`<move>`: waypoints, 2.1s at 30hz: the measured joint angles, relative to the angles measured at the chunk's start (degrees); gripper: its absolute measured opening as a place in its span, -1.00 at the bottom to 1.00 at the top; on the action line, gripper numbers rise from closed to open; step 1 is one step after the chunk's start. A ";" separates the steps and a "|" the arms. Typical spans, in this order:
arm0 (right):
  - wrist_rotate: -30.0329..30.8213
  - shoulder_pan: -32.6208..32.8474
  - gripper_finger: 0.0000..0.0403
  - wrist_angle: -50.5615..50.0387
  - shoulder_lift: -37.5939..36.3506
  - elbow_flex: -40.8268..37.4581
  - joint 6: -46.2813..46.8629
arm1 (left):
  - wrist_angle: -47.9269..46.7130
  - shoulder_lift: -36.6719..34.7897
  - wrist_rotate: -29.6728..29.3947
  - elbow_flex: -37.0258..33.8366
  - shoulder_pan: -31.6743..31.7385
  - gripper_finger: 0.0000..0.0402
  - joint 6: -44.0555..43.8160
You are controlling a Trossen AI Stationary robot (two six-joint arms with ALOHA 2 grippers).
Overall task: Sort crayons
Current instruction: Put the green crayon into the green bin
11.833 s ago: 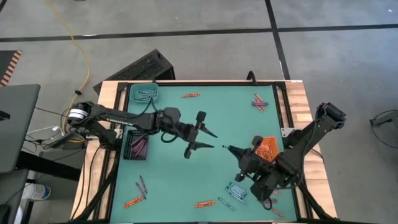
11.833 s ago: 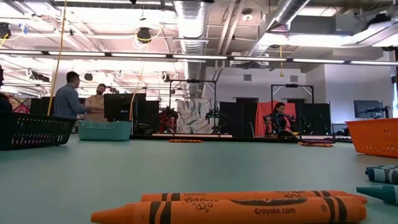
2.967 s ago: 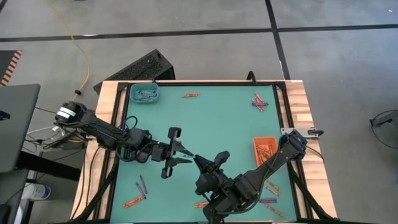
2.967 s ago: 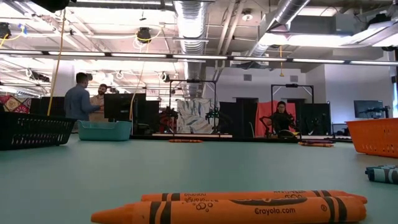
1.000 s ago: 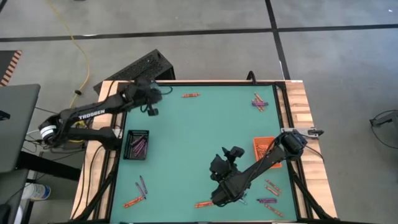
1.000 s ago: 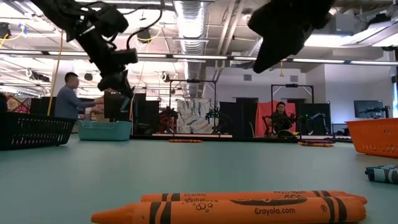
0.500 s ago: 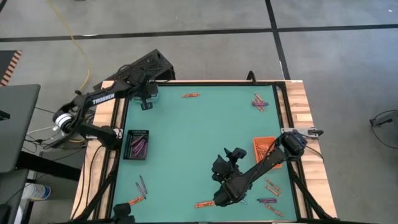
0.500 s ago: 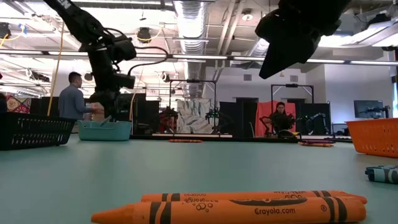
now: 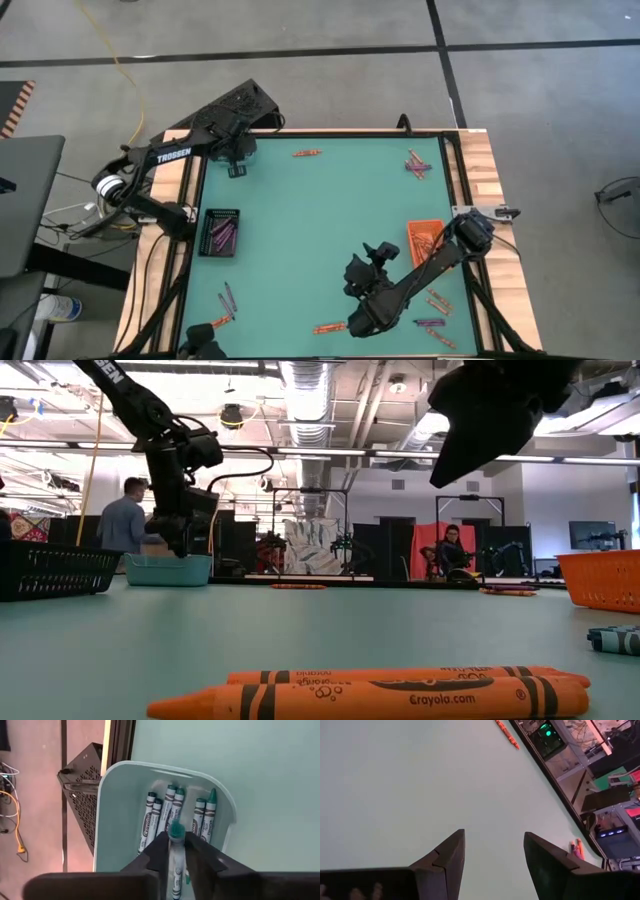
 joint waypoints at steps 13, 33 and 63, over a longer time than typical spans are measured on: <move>-1.92 1.53 0.01 0.00 -1.14 -0.02 -0.31 | -1.26 -1.86 -2.46 0.00 -0.76 -0.34 -4.05; -19.16 2.82 -0.03 9.89 -1.53 -0.02 -14.96 | -2.75 -12.94 10.73 1.69 -25.58 -0.35 -19.84; -40.99 4.61 -0.18 16.30 -8.04 -13.74 -3.98 | 5.45 -12.33 8.72 1.68 -59.92 -0.36 -30.99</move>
